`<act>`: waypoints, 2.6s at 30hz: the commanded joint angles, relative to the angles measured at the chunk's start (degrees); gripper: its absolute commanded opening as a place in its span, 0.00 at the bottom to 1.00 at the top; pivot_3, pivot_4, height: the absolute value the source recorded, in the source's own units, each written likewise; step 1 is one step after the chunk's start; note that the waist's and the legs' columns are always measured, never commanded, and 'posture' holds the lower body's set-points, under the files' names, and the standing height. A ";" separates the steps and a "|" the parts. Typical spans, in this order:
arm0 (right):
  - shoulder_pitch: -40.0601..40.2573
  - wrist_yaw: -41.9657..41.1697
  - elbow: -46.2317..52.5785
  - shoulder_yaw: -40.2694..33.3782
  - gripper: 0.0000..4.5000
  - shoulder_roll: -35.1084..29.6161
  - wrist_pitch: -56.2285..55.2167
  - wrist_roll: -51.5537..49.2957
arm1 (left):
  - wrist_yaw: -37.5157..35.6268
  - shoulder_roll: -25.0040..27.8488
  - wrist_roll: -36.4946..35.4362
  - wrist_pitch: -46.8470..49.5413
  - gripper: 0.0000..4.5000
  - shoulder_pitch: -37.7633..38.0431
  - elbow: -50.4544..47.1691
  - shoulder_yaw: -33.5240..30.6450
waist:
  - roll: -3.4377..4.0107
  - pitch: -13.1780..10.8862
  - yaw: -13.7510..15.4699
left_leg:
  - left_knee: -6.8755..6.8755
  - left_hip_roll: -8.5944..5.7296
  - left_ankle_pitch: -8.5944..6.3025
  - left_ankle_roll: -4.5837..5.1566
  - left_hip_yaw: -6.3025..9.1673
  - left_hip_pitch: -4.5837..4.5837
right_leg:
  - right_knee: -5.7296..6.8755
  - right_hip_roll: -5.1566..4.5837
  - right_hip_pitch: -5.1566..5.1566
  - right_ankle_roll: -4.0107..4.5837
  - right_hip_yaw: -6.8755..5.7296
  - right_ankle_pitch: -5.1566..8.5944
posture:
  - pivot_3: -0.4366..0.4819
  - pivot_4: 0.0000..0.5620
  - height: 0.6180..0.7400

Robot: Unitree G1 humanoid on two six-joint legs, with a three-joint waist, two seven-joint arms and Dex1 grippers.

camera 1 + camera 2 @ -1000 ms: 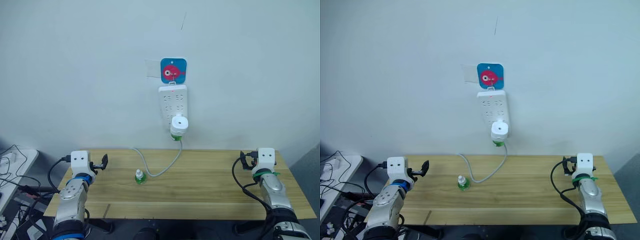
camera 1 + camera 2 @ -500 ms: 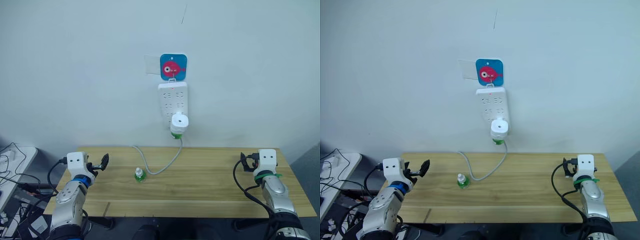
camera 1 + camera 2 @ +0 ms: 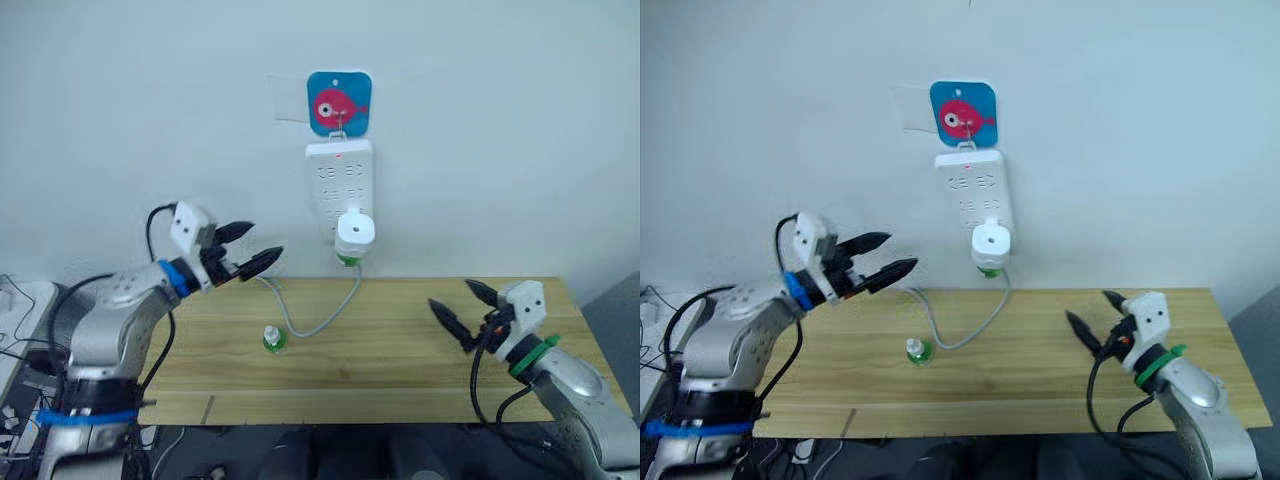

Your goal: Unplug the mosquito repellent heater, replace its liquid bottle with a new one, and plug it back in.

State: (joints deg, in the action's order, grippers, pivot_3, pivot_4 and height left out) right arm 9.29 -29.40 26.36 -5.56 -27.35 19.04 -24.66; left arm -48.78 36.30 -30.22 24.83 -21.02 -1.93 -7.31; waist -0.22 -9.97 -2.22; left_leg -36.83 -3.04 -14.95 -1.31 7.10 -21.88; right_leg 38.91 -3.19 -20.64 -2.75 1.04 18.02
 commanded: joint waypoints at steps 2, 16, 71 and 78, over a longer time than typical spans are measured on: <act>-0.98 2.46 12.04 3.15 0.99 0.56 5.85 -3.07 | -5.37 -0.58 1.92 -1.96 1.00 -8.04 7.12 3.37 | -0.28 -0.61 -0.72 | 0.01 -0.04 0.00 0.00 -0.04 -0.04 | 0.00 0.00 -0.05 0.00 -0.02 0.00 | 0.33 0.37 1.00; 0.62 6.55 17.62 3.21 1.00 2.39 10.26 -3.67 | -13.87 -6.88 7.89 -11.99 0.55 -21.42 24.56 7.29 | -0.70 -1.12 -2.47 | -0.13 -0.10 0.07 -0.10 -0.02 -0.93 | 0.02 -0.03 -0.88 -0.02 -0.09 -0.02 | 0.26 0.36 1.00; -26.99 35.28 24.76 8.22 1.00 16.03 45.31 -9.71 | -11.12 -16.18 9.99 -7.77 0.29 -21.64 20.09 8.99 | -0.79 -2.28 -3.15 | -0.22 -0.20 0.20 -0.16 0.07 -0.98 | 0.06 -0.06 -0.88 -0.24 -0.07 -0.21 | 0.23 0.43 1.00; -30.96 36.03 22.28 8.77 1.00 19.86 46.68 -9.05 | -11.35 -16.31 10.56 -8.98 0.29 -22.02 21.06 8.95 | -0.78 -2.30 -3.16 | -0.22 -0.23 0.20 -0.16 0.07 -0.98 | 0.06 -0.07 -0.89 -0.24 -0.09 -0.21 | 0.23 0.43 1.00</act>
State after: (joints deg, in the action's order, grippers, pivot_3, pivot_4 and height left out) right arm -20.67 6.64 47.42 3.14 -7.78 65.99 -33.86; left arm -60.17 20.33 -20.24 16.57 -41.95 18.94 0.74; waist -1.01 -12.27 -5.37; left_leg -37.06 -3.26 -14.75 -1.47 7.17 -22.86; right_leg 38.97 -3.26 -21.54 -2.99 0.95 17.80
